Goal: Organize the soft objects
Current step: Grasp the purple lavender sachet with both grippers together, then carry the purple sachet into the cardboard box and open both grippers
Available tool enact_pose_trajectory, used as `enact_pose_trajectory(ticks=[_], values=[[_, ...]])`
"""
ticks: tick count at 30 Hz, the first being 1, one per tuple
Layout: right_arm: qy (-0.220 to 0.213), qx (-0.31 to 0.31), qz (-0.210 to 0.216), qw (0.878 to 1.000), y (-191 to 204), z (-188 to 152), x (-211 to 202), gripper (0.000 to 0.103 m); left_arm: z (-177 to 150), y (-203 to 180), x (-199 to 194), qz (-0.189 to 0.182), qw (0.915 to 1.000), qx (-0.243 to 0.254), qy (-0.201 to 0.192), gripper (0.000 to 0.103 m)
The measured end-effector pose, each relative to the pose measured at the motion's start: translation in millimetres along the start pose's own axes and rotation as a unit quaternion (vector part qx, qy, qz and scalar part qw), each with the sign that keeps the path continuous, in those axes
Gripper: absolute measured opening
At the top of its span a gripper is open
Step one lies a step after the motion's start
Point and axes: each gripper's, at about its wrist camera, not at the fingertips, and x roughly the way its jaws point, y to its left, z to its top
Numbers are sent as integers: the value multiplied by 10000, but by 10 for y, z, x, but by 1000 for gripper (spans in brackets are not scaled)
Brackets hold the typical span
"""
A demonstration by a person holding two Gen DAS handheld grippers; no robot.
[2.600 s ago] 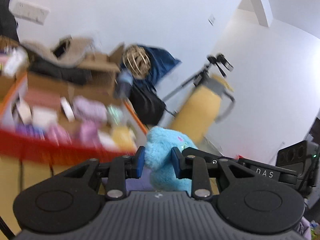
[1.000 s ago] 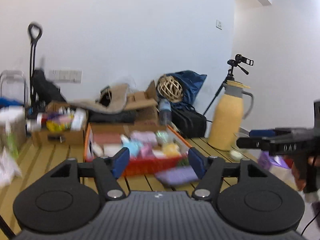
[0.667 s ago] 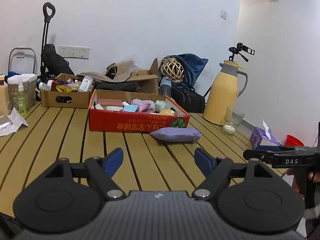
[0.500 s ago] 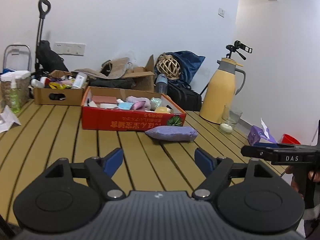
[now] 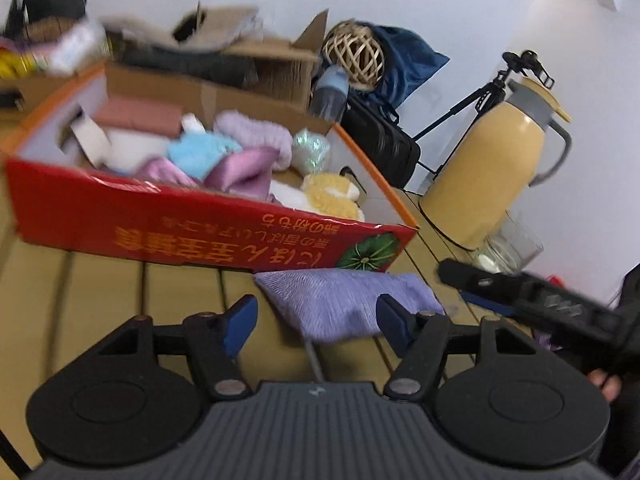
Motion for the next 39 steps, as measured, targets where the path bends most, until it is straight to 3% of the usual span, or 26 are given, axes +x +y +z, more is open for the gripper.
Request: enact_pose_trajectory(ticks=[1, 2, 3, 6, 8, 10, 15, 18, 20, 26, 31, 36, 39], values=[[23, 23, -27, 10000, -34, -40, 97, 66, -13, 39, 81, -61, 9999, -87, -16, 60], [56, 26, -50, 10000, -68, -98, 186, 57, -43, 92, 163, -114, 9998, -174, -25, 47], [128, 0, -143, 9998, -89, -160, 259, 54, -81, 145, 235, -143, 9995, -276, 46, 36], [144, -607, -426, 9971, 58, -243, 296, 51, -170, 266, 295, -365, 9979, -509, 147, 25], [90, -905, -342, 9953, 154, -300, 312, 52, -176, 240, 272, -357, 9986, -358, 154, 21], [302, -947, -339, 9945, 188, -324, 370, 51, -204, 219, 273, -289, 9990, -278, 180, 20], [316, -1104, -412, 9925, 267, -365, 377, 35, -210, 197, 268, -311, 9990, -230, 230, 15], [278, -1493, -482, 9872, 402, -423, 337, 10, -228, 146, 254, -291, 9992, -101, 238, 9], [277, -1746, -533, 9828, 480, -480, 288, 2, -243, 127, 232, -254, 9995, -35, 207, 7], [17, -1960, -563, 9790, 613, -528, 79, 2, -265, 104, 119, -299, 9995, 54, 68, 6], [-282, -1476, -81, 9886, 613, -351, -149, 2, -198, 7, -97, -399, 9985, 271, -263, 6], [-648, -1528, 189, 9860, 816, 174, -177, 2, 359, -82, -204, -548, 9963, 291, -588, 6], [-462, -1640, 294, 9849, 941, 637, 174, 2, 862, -44, 35, -441, 9972, 258, -543, 6]])
